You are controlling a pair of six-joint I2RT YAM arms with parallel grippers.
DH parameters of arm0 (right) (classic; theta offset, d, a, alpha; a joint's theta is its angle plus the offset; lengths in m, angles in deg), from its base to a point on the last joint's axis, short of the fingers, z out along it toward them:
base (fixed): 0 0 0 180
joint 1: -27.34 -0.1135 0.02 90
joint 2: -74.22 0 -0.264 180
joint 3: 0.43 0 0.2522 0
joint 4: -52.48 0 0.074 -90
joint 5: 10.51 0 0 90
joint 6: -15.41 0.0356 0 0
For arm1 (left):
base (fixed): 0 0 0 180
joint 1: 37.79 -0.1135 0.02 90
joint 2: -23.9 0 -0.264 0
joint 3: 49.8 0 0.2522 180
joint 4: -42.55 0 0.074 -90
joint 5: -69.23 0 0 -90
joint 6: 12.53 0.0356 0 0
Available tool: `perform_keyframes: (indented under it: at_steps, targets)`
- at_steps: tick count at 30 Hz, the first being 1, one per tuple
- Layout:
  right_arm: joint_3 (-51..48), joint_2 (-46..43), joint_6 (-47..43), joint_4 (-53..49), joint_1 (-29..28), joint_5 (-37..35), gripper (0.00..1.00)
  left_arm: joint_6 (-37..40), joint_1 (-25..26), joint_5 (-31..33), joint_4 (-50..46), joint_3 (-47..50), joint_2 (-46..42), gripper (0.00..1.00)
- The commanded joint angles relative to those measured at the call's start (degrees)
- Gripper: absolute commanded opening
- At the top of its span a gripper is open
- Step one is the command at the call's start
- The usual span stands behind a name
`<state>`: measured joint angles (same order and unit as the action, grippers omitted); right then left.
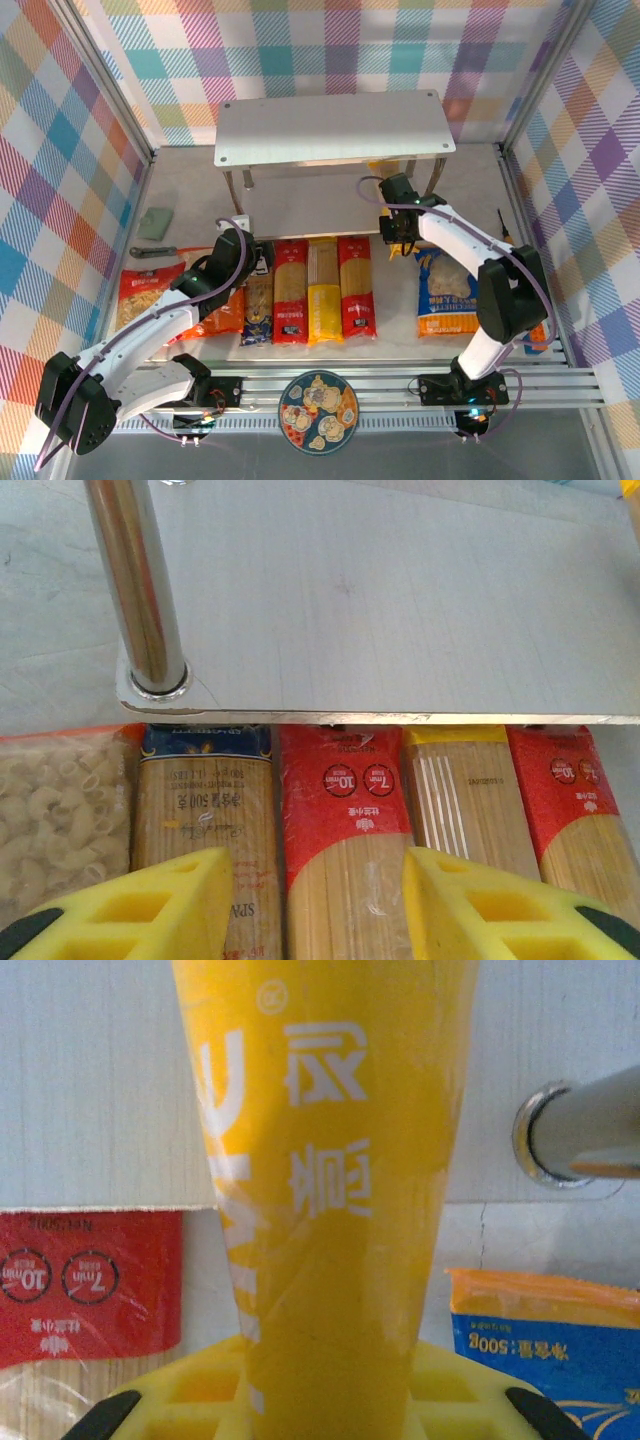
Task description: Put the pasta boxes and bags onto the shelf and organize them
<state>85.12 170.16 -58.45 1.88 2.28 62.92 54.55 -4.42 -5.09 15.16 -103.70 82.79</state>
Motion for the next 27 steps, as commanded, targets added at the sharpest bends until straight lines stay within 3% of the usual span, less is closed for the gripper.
perform_keyframes:
  at_steps: [1,14,21,27]
  targets:
    - [4.1,0.3,-0.4,7.5,0.5,-3.1,0.0,0.7,0.7,0.7,-1.6,-0.6,-0.8,0.49]
    - [5.9,3.9,0.4,9.4,2.1,-4.9,0.0,0.7,0.7,1.0,-1.7,-0.8,0.1,0.53]
    - [5.7,4.9,0.8,8.5,2.4,-4.2,0.2,0.6,0.7,1.2,-1.9,-0.6,0.1,0.53]
    - [4.8,5.1,0.7,8.1,2.6,-3.1,0.24,0.6,0.7,1.3,-1.9,-0.6,-0.1,0.53]
